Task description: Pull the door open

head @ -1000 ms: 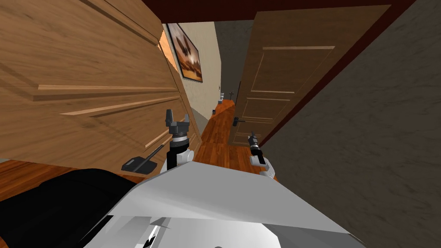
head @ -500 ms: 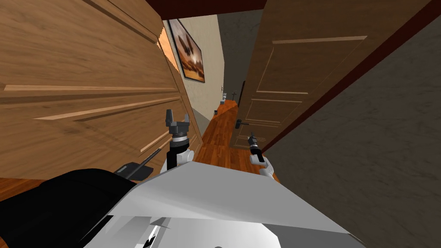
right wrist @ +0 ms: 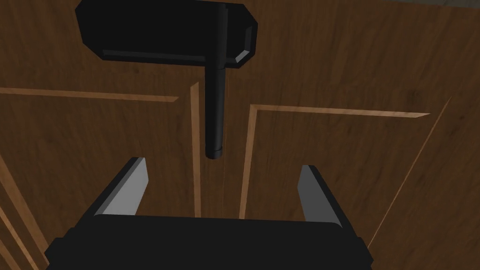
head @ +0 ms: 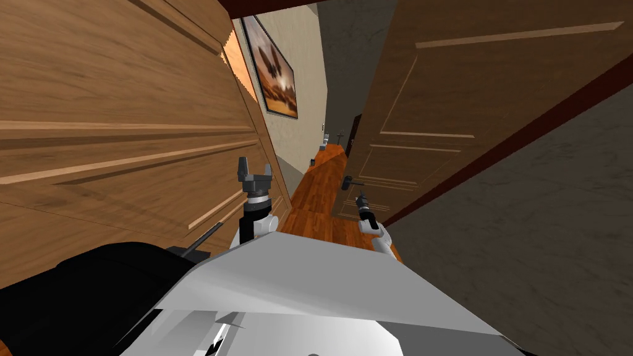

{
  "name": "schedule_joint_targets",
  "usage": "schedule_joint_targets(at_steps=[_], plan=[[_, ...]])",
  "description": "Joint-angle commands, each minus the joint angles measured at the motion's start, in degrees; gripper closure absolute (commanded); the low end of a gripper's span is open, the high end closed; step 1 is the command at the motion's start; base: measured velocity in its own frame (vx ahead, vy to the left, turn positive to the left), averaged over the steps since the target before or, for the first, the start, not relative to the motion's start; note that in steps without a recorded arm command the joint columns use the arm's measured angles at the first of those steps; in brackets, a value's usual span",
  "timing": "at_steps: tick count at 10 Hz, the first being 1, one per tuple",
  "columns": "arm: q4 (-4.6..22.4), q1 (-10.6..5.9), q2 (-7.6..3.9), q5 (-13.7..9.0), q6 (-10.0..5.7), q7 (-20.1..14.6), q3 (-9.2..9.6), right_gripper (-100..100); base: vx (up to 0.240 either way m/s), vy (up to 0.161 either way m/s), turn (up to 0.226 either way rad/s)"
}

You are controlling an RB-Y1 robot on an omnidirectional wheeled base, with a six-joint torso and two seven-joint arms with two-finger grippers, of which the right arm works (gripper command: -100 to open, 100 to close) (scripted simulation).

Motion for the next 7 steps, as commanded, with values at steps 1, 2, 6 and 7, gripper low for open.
schedule_joint_targets(at_steps=[1,2,6,7], plan=[[1.77,-0.93,-0.25,-0.18,0.46,-0.23,-0.08,-100,0.192,-0.038,0.073],[0.69,-0.4,-0.18,-0.12,0.51,-0.17,-0.02,-100,0.082,-0.02,0.018],[3.96,0.55,-4.99,-1.96,-1.59,-3.01,-2.4,-100,0.164,0.059,0.17],[3.96,0.55,-4.99,-1.96,-1.59,-3.01,-2.4,-100,0.124,0.024,0.069]])
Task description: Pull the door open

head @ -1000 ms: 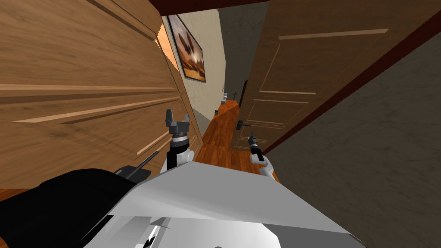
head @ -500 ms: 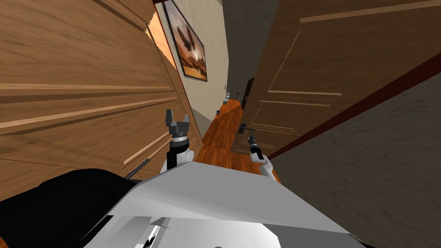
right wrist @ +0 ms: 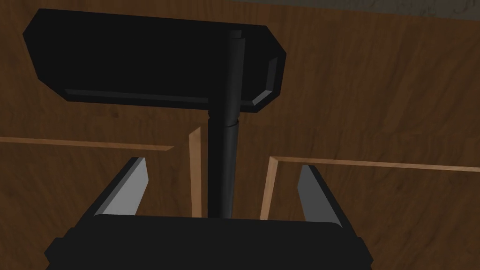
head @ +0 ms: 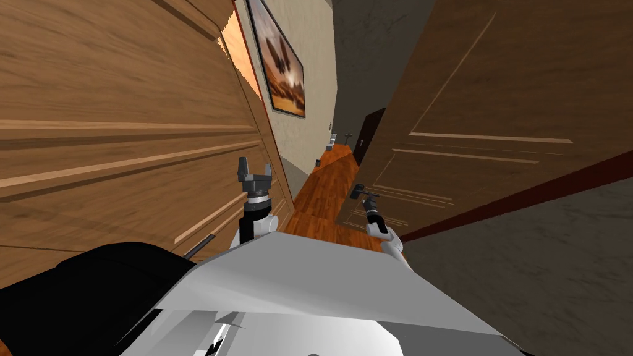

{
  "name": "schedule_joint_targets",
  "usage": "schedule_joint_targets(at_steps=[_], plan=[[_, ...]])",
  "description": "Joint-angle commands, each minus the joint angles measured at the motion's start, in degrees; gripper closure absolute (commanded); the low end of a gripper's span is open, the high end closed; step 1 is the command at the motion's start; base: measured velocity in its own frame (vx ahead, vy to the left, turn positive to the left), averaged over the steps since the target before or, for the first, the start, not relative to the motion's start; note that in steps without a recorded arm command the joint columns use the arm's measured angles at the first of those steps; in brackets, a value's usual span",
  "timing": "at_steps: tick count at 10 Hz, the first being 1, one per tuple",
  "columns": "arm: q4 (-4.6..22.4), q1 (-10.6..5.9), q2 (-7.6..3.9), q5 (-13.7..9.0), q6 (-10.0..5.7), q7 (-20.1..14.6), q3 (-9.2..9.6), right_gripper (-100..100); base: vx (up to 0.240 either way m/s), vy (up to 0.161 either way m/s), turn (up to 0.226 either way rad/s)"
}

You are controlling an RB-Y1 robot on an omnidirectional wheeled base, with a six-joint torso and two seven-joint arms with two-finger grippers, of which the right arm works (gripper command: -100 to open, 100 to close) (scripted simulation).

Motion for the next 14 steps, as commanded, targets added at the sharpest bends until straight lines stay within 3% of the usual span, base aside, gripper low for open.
schedule_joint_targets(at_steps=[1,3,4,5,6,11,14], plan=[[1.96,-0.06,-1.76,-0.64,-1.3,-1.04,-0.78,-100,0.102,0.026,0.115],[3.51,0.43,-4.07,-1.53,-2.36,-2.39,-1.93,-100,0.161,0.011,0.18],[3.77,0.51,-4.46,-1.68,-2.54,-2.62,-2.12,-100,0.134,0.004,0.09],[2.67,0.73,-4.23,-1.58,-1.76,-2.54,-1.93,-100,0.055,0.002,0.016],[2.67,0.73,-4.23,-1.58,-1.76,-2.54,-1.93,100,-0.006,-0.002,-0.014],[2.67,0.73,-4.23,-1.58,-1.76,-2.54,-1.93,100,-0.01,0.0,0.001],[2.15,1.98,-5.78,-1.59,-2.96,-4.38,-0.14,100,-0.168,-0.065,0.131]])
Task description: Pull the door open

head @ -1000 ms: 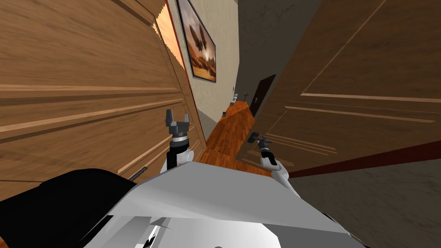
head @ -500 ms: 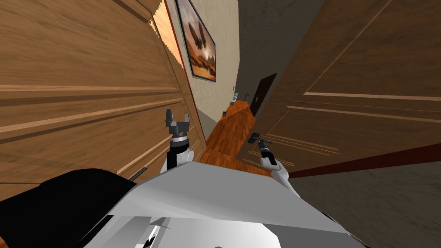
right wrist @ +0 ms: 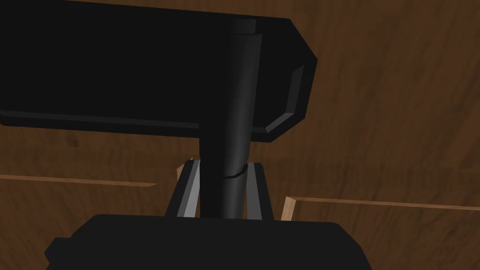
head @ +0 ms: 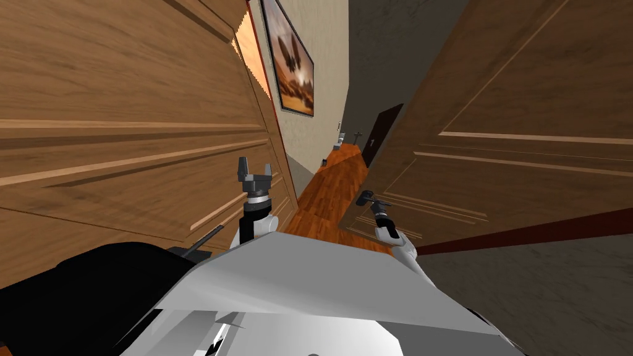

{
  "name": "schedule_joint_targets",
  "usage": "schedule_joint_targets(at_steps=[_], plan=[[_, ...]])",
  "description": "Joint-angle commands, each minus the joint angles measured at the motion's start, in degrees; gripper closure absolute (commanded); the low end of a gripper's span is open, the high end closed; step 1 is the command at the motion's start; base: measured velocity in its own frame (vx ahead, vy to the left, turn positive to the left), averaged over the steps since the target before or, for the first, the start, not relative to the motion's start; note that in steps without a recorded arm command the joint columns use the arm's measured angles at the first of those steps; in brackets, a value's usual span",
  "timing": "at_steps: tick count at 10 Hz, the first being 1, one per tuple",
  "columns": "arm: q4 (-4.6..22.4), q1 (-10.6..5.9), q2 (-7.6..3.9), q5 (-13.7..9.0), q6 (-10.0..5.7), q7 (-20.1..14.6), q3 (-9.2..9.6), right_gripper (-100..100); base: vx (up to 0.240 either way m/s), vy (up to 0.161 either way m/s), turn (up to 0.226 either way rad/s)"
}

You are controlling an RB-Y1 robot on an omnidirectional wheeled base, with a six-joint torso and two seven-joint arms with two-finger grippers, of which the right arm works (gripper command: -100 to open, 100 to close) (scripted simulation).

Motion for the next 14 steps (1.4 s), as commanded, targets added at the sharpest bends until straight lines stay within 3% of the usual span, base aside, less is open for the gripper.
schedule_joint_targets(at_steps=[1,6,7,8,14], plan=[[-0.27,0.87,-0.7,0.02,-0.76,-0.99,1.03,100,-0.186,-0.066,0.127],[-1.3,2.95,-3.49,-0.04,-3.01,-4.21,4.01,100,-0.214,-0.082,0.132],[-1.43,3.21,-3.85,-0.05,-3.3,-4.63,4.39,100,-0.197,-0.056,0.115],[-1.53,3.1,-3.46,-0.02,-2.91,-4.29,4.26,100,-0.08,-0.011,0.028],[-4.0,6.99,-7.53,0.5,-6.81,-8.68,7.96,100,-0.194,-0.073,0.109]])
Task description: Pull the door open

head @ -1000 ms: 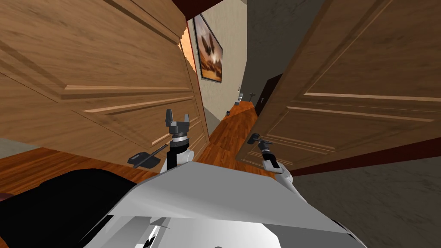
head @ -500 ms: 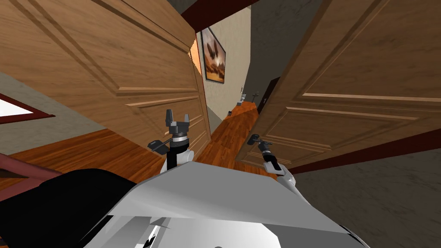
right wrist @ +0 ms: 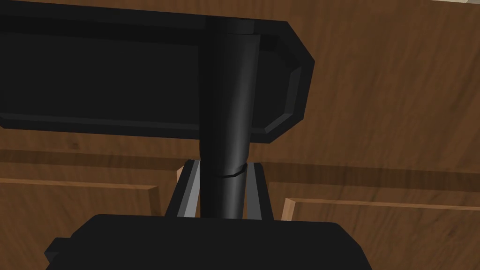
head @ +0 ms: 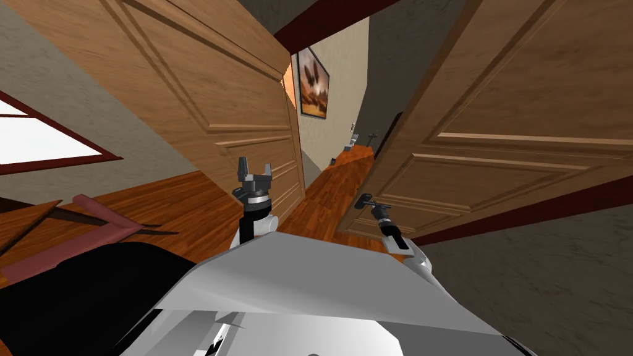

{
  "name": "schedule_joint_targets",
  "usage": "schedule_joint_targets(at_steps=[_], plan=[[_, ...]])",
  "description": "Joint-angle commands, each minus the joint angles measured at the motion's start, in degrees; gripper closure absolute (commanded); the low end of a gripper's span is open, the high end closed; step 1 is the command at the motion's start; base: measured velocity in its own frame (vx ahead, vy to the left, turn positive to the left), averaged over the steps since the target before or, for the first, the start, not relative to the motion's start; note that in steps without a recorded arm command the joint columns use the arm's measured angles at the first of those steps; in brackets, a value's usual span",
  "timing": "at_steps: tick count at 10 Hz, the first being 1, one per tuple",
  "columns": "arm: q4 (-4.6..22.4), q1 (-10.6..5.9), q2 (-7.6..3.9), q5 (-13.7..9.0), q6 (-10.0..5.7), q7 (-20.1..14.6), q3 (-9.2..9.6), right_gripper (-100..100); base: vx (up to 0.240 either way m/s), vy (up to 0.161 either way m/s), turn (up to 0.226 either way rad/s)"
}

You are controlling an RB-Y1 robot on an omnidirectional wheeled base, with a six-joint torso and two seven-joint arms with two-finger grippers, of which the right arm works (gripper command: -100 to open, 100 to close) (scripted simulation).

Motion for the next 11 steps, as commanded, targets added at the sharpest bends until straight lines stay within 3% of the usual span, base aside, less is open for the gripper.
schedule_joint_targets(at_steps=[1,2,3,4,11], plan=[[-0.86,1.16,-1.0,0.11,-0.86,-1.07,0.79,100,-0.245,-0.107,0.107],[-1.29,1.79,-1.71,0.19,-1.53,-1.8,1.38,100,-0.228,-0.095,0.09],[-0.97,1.33,-1.13,0.19,-1.2,-1.27,1.18,100,-0.101,-0.033,0.026],[-1.44,2.99,-2.39,0.33,-2.98,-2.51,2.0,100,-0.149,-0.078,0.186],[-2.91,7.48,-6.78,0.52,-8.62,-6.12,3.66,100,-0.208,-0.088,0.124]])
